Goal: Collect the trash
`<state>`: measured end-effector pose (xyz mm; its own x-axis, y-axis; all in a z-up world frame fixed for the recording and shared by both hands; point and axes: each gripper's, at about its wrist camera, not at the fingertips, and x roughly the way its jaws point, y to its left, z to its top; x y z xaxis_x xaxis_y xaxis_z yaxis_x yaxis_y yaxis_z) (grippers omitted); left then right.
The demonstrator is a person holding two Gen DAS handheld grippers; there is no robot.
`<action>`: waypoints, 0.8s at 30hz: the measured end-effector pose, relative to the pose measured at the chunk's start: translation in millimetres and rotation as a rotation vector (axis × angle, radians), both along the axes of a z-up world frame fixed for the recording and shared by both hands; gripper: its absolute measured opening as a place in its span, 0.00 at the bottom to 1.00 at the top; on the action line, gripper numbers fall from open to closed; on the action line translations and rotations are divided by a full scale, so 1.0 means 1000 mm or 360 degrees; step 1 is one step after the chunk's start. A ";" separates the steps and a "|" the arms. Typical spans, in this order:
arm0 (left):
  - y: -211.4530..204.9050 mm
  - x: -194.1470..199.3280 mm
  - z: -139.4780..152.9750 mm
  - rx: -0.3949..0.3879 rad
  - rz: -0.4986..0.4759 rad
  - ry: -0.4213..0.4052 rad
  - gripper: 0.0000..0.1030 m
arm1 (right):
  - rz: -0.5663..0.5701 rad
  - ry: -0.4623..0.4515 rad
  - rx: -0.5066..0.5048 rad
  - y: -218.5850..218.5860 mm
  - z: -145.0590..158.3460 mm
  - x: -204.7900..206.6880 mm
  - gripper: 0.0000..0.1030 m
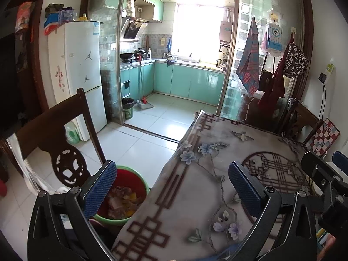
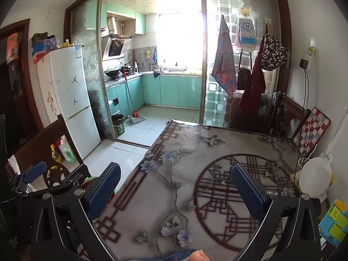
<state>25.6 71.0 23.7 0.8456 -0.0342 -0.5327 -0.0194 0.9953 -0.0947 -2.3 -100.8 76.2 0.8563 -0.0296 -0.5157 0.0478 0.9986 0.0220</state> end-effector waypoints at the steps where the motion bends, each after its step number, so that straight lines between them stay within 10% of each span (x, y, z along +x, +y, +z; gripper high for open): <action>1: 0.000 0.001 0.000 -0.0001 0.0003 0.0002 1.00 | -0.0008 -0.0002 -0.0001 -0.002 0.000 -0.001 0.99; 24: -0.010 0.010 -0.005 0.0071 0.0021 0.0018 1.00 | -0.0078 0.0010 0.0026 -0.028 -0.001 0.005 0.99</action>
<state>35.4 60.6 18.8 0.8397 0.0010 -0.5430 -0.0334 0.9982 -0.0497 2.5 -128.5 74.8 0.8508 -0.0628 -0.5218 0.0968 0.9946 0.0382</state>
